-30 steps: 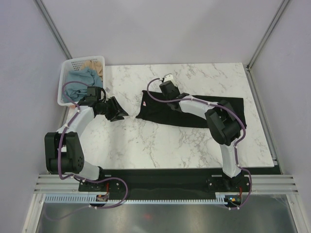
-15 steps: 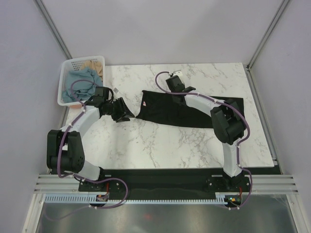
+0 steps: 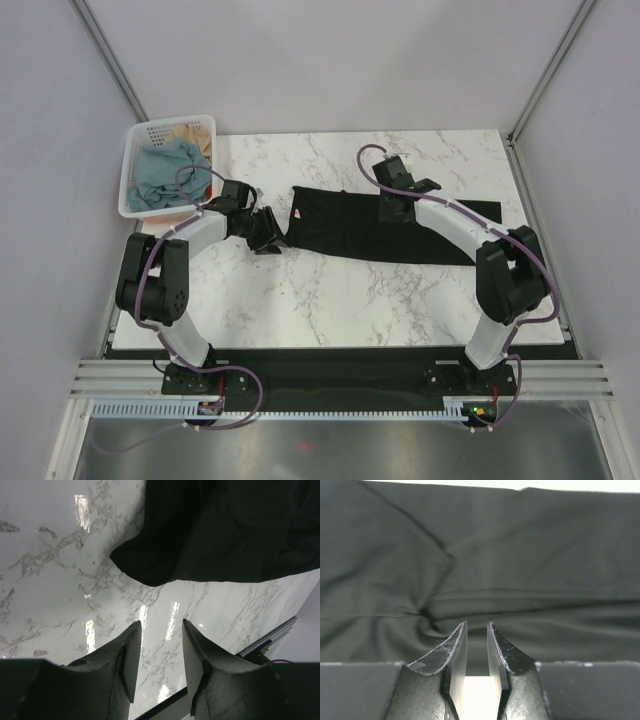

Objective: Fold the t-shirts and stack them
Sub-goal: Fold the tshirt

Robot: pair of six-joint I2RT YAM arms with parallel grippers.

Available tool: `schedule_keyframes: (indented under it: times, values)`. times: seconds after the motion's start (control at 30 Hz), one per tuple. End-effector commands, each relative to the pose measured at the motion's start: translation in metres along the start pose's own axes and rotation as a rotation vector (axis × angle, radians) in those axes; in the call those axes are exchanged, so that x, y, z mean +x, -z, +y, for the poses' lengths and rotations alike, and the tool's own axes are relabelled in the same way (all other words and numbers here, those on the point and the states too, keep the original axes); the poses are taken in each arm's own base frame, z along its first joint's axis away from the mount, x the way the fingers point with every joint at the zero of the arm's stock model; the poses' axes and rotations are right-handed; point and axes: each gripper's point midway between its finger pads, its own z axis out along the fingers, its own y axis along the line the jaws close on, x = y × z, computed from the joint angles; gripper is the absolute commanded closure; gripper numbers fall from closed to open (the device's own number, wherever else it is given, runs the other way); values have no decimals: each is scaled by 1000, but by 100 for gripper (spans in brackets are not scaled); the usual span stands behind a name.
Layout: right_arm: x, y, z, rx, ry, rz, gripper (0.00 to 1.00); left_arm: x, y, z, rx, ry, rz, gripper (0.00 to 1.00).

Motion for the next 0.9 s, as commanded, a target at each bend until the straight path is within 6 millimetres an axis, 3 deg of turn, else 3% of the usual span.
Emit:
schedule_keyframes:
  times: [0.0,0.1,0.2,0.23,0.27,0.33,0.4,0.47,0.67,0.87]
  values:
    - [11,12,-21,13,-65,33,70,-30,-7,-12,15,-18,-84,54]
    - [19,11,-33,28,-70,48,70,-37,-15,-12,8,-23,-86,54]
    - [34,9,-69,133,-177,86,70,-43,-21,-8,-8,-33,-88,54]
    - [31,9,-94,178,-242,83,70,-44,-22,-6,-19,-36,-92,54]
    - [40,8,-106,196,-281,104,70,-44,-24,-4,-28,-37,-93,55]
    - [38,8,-134,223,-390,98,70,-43,-28,1,-38,-31,-85,56]
    - [42,8,-147,243,-427,103,70,-42,-32,3,-42,-25,-75,58]
    - [47,6,-164,287,-461,103,69,-43,-34,6,-55,-17,-77,62]
    - [82,-14,-230,454,-562,178,71,-48,-33,12,-98,7,-103,95]
    - [111,-23,-262,549,-640,239,73,-43,-38,26,-160,33,-90,98]
